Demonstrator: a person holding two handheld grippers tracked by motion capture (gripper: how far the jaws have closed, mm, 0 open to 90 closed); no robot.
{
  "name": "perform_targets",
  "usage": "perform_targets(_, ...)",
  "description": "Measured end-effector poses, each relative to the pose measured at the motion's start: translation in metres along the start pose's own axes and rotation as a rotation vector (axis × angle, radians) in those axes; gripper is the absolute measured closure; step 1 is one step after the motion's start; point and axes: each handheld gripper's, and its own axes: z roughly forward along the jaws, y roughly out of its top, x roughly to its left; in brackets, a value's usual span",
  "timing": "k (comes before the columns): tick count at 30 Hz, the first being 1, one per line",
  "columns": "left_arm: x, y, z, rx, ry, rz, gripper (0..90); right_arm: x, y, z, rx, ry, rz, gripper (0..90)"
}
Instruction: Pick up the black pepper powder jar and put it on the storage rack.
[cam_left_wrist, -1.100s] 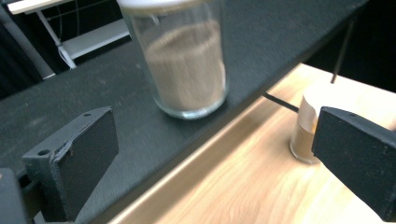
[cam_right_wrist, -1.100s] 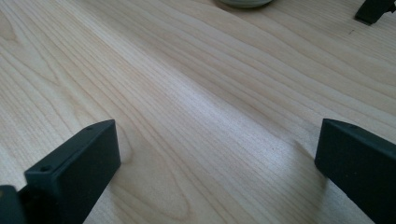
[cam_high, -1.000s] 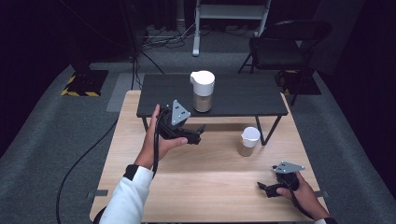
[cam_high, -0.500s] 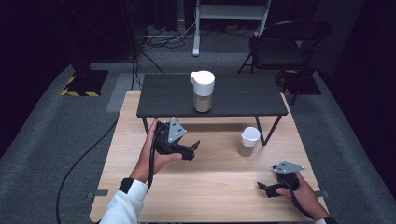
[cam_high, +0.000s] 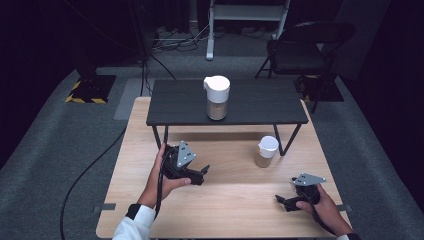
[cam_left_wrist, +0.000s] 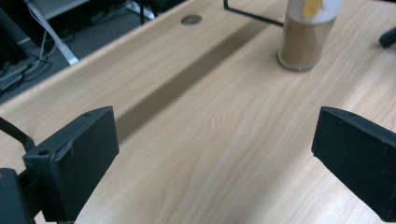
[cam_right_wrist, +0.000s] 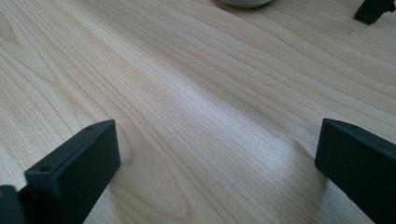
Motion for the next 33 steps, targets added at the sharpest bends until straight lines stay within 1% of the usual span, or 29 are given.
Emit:
perform_targets(2, -0.001, -0.005, 0.001, 0.013, 0.002, 0.001, 0.6, 0.000, 0.000, 0.000, 0.000, 0.000, 0.000, 0.0)
perform_targets(3, -0.001, -0.005, 0.001, 0.013, 0.002, 0.001, 0.6, 0.000, 0.000, 0.000, 0.000, 0.000, 0.000, 0.0)
perform_targets(4, -0.001, -0.010, 0.002, 0.024, -0.007, 0.004, 0.6, 0.000, 0.000, 0.000, 0.000, 0.000, 0.000, 0.0)
perform_targets(6, -0.002, -0.014, 0.003, 0.042, -0.007, 0.009, 0.6, 0.000, 0.000, 0.000, 0.000, 0.000, 0.000, 0.0)
perform_targets(8, -0.001, -0.020, 0.004, 0.047, -0.016, -0.007, 0.6, 0.000, 0.000, 0.000, 0.000, 0.000, 0.000, 0.0)
perform_targets(9, -0.001, -0.020, 0.004, 0.047, -0.016, -0.007, 0.6, 0.000, 0.000, 0.000, 0.000, 0.000, 0.000, 0.0)
perform_targets(10, -0.003, -0.024, 0.004, 0.060, -0.017, -0.006, 0.7, 0.000, 0.000, 0.000, 0.000, 0.000, 0.000, 0.0)
perform_targets(11, -0.003, -0.024, 0.004, 0.060, -0.017, -0.006, 0.9, 0.000, 0.000, 0.000, 0.000, 0.000, 0.000, 0.0)
perform_targets(12, -0.004, -0.027, 0.004, 0.073, -0.026, 0.005, 0.8, 0.000, 0.000, 0.000, 0.000, 0.000, 0.000, 0.0)
perform_targets(14, -0.005, -0.028, 0.004, 0.075, -0.028, 0.004, 0.8, 0.000, 0.000, 0.000, 0.000, 0.000, 0.000, 0.0)
perform_targets(15, -0.005, -0.033, 0.004, 0.071, -0.035, -0.006, 0.8, 0.000, 0.000, 0.000, 0.000, 0.000, 0.001, 0.0)
perform_targets(16, -0.005, -0.033, 0.004, 0.071, -0.035, -0.006, 0.8, 0.000, 0.000, 0.000, 0.000, 0.000, 0.001, 0.0)
perform_targets(18, -0.007, -0.040, 0.004, 0.077, -0.043, -0.006, 0.8, 0.001, 0.000, 0.000, 0.000, -0.002, 0.002, 0.0)
perform_targets(19, -0.007, -0.043, 0.004, 0.074, -0.045, -0.013, 0.8, 0.001, 0.000, 0.000, 0.000, -0.003, 0.002, 0.0)
perform_targets(20, -0.007, -0.043, 0.004, 0.074, -0.045, -0.013, 0.8, 0.001, 0.000, 0.000, 0.000, -0.003, 0.003, 0.0)
perform_targets(21, -0.007, -0.050, 0.004, 0.067, -0.052, -0.037, 0.9, 0.001, 0.000, 0.000, 0.000, -0.003, 0.003, 0.0)
perform_targets(22, -0.007, -0.050, 0.004, 0.067, -0.052, -0.037, 0.8, 0.001, 0.000, 0.000, 0.000, -0.003, 0.003, 0.0)
perform_targets(23, -0.008, -0.057, 0.003, 0.069, -0.060, -0.055, 0.9, 0.001, 0.000, 0.000, 0.000, -0.003, 0.003, 0.0)
perform_targets(24, -0.008, -0.057, 0.003, 0.069, -0.060, -0.055, 0.9, 0.001, 0.000, 0.000, 0.000, -0.003, 0.003, 0.0)
perform_targets(26, -0.008, -0.062, 0.003, 0.073, -0.071, -0.067, 0.9, 0.001, 0.000, 0.000, 0.000, -0.003, 0.004, 0.0)
perform_targets(27, -0.008, -0.062, 0.002, 0.078, -0.071, -0.060, 0.8, 0.001, 0.000, 0.000, 0.000, -0.003, 0.004, 0.0)
perform_targets(29, -0.008, -0.069, -0.002, 0.064, -0.074, -0.085, 0.9, 0.001, 0.000, 0.000, 0.000, -0.003, 0.004, 0.0)
perform_targets(33, -0.008, -0.075, -0.003, 0.064, -0.073, -0.094, 0.7, 0.001, 0.000, 0.000, 0.000, -0.002, 0.002, 0.0)
